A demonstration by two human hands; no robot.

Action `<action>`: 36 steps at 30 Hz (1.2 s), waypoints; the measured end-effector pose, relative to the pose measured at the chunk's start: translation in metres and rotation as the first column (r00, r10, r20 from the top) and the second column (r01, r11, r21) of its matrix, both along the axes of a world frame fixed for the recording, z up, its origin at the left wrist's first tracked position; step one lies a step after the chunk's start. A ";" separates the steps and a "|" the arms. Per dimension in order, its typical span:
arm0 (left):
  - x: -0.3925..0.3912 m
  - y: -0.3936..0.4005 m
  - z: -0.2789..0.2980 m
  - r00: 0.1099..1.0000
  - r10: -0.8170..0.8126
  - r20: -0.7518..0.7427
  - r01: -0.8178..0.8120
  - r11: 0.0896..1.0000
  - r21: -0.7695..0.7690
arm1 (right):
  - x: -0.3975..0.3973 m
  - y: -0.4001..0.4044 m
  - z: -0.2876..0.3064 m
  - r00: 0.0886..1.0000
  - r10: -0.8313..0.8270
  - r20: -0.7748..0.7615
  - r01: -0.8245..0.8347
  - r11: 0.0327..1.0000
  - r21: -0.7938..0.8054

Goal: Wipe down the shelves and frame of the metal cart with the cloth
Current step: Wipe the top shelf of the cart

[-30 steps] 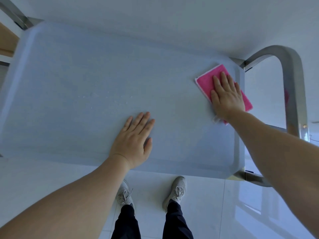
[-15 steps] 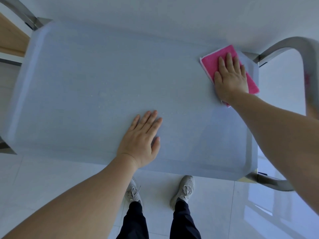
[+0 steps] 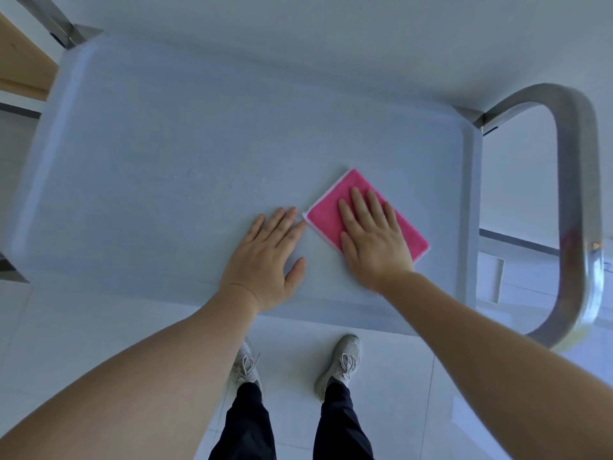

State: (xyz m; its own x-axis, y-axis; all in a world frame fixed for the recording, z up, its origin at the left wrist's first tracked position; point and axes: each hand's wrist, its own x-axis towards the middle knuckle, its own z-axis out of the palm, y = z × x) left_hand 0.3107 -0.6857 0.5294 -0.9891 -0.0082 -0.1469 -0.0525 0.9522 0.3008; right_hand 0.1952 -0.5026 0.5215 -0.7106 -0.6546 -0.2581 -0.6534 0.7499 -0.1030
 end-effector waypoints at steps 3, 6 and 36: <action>0.000 0.000 -0.002 1.000 0.006 -0.023 -0.006 1.000 0.025 | 0.035 0.007 0.002 1.000 0.007 0.000 -0.007 1.000 -0.017; 0.001 -0.001 -0.002 0.999 0.013 -0.033 -0.012 0.999 0.040 | 0.057 0.012 0.003 1.000 0.009 0.013 -0.009 1.000 -0.013; 0.036 -0.080 0.007 0.991 0.131 0.014 -0.129 0.989 -0.066 | 0.025 0.003 0.002 0.982 0.185 0.025 -0.186 0.982 0.041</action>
State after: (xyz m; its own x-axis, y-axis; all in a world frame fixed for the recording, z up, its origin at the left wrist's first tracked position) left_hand 0.3470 -0.7652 0.5367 -0.9762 -0.1467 -0.1598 -0.1822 0.9544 0.2365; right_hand 0.2205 -0.4991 0.5232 -0.5720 -0.7624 -0.3026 -0.7796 0.6200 -0.0887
